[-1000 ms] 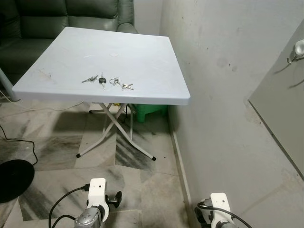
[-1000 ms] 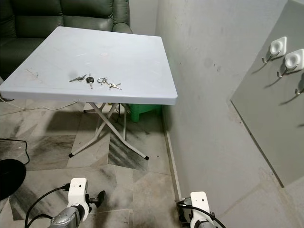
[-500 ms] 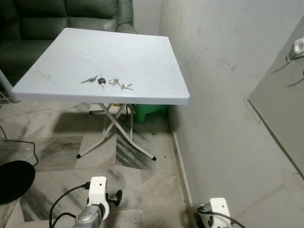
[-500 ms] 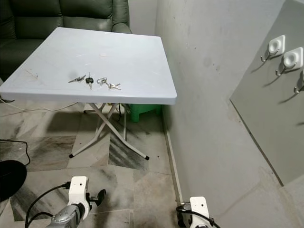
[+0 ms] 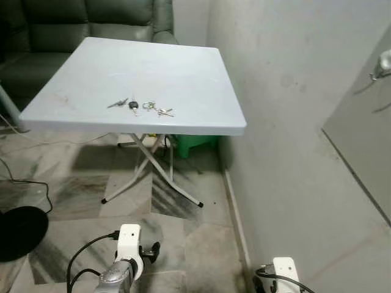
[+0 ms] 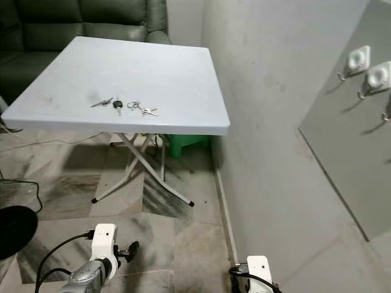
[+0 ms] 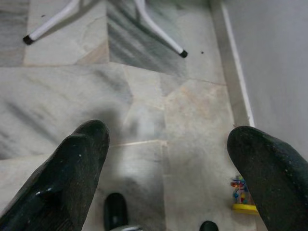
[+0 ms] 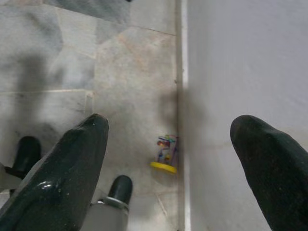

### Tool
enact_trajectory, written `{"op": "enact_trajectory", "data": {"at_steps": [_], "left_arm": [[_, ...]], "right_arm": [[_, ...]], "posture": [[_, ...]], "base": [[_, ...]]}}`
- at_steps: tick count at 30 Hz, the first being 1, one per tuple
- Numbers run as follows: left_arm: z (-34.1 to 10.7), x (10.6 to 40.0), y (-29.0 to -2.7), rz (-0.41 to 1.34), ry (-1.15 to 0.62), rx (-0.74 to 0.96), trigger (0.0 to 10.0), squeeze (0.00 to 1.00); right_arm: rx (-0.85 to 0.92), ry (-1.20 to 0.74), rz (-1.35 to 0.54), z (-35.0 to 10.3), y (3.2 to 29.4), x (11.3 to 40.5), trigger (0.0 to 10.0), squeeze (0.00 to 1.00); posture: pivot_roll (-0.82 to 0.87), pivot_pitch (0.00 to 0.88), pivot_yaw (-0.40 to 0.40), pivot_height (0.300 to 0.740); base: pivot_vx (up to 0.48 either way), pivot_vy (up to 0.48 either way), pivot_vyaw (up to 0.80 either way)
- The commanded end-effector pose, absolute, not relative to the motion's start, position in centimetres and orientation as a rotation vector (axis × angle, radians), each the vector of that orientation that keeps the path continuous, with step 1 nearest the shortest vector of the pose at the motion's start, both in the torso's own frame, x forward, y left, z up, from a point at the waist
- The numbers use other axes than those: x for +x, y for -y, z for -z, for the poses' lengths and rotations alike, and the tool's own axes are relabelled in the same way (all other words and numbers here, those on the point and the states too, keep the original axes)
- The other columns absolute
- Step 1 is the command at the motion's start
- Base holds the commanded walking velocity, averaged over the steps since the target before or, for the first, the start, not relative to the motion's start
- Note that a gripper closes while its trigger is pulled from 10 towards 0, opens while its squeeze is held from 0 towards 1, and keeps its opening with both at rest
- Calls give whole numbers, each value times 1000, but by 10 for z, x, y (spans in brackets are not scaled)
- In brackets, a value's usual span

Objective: Hang keys on a hook

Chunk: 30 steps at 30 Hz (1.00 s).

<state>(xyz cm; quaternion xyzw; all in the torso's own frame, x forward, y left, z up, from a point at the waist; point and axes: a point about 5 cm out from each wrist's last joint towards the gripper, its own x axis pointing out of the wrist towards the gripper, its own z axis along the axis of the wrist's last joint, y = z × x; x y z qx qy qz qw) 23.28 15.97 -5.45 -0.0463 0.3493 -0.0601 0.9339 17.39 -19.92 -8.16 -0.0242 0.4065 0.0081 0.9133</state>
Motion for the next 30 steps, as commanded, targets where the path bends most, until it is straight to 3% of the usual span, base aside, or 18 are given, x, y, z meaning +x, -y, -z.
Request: {"op": "enact_trajectory", "data": {"at_steps": [1,30], "left_arm": [[54,234,-164,121,-717,-78,10000,0],[53,235,-161,118,-713,-92,10000,0]], "right_arm": [[-37,-836,-18,82,196,174,10000,0],[-58,-840,-22,82,202,172,10000,0]], "posture": [[75,0,-72,740],[62,0,-80,740]], "base": [[0,446,0],[0,460,0]]}}
